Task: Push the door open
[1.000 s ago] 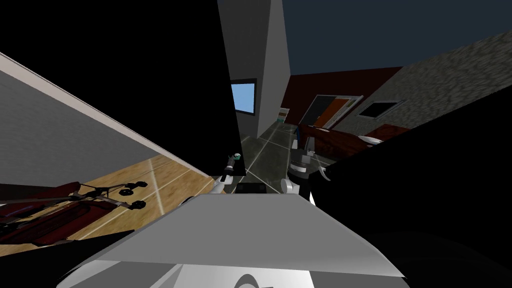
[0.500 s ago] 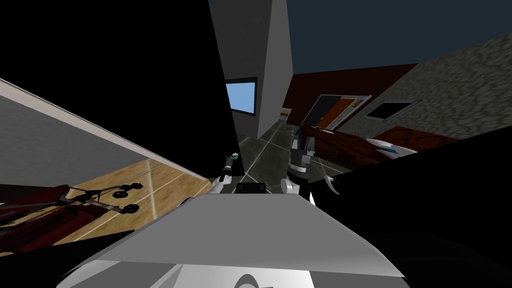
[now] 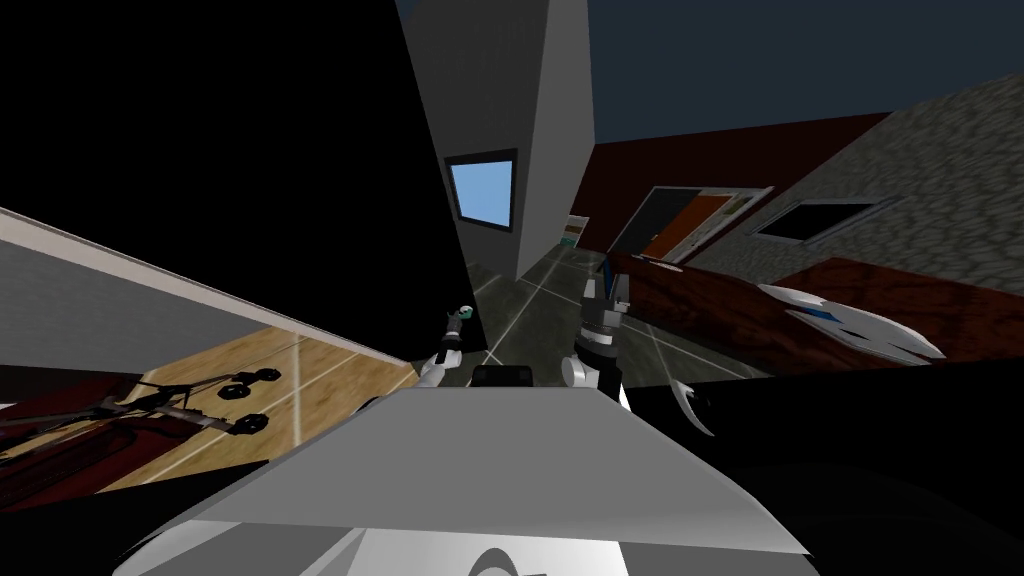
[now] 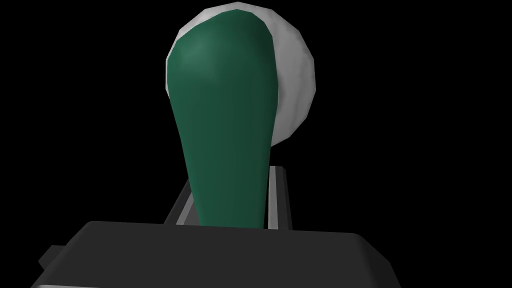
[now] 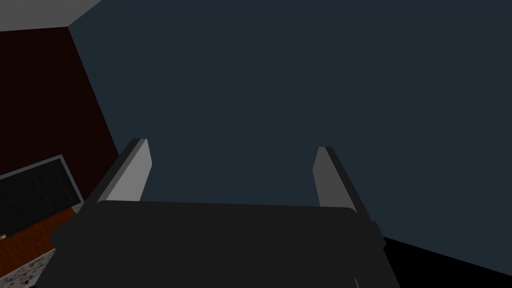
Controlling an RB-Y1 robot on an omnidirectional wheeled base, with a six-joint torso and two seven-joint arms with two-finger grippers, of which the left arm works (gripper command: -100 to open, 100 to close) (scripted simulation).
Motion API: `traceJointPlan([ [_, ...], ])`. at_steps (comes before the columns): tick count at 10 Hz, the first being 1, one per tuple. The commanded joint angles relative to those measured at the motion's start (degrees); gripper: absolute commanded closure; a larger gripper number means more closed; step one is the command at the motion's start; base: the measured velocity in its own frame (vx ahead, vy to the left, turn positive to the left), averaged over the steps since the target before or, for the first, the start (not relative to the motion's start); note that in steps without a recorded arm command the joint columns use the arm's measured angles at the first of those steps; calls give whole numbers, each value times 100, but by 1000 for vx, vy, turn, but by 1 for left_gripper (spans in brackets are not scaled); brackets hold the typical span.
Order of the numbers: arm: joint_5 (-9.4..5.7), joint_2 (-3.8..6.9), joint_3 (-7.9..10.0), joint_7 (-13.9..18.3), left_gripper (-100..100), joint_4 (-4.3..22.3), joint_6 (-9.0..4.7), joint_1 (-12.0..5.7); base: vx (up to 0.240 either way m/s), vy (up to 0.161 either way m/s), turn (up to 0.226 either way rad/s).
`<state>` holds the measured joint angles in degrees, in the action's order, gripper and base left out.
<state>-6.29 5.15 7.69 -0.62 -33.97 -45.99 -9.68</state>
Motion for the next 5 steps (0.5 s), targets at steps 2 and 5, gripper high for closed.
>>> traceJointPlan([
  [2, -69, 26, 115, -45, 100, 6, -3, 4, 157, -46, 50],
  [5, -177, 56, 297, -117, 100, 15, -7, 11, 195, -73, 55],
])
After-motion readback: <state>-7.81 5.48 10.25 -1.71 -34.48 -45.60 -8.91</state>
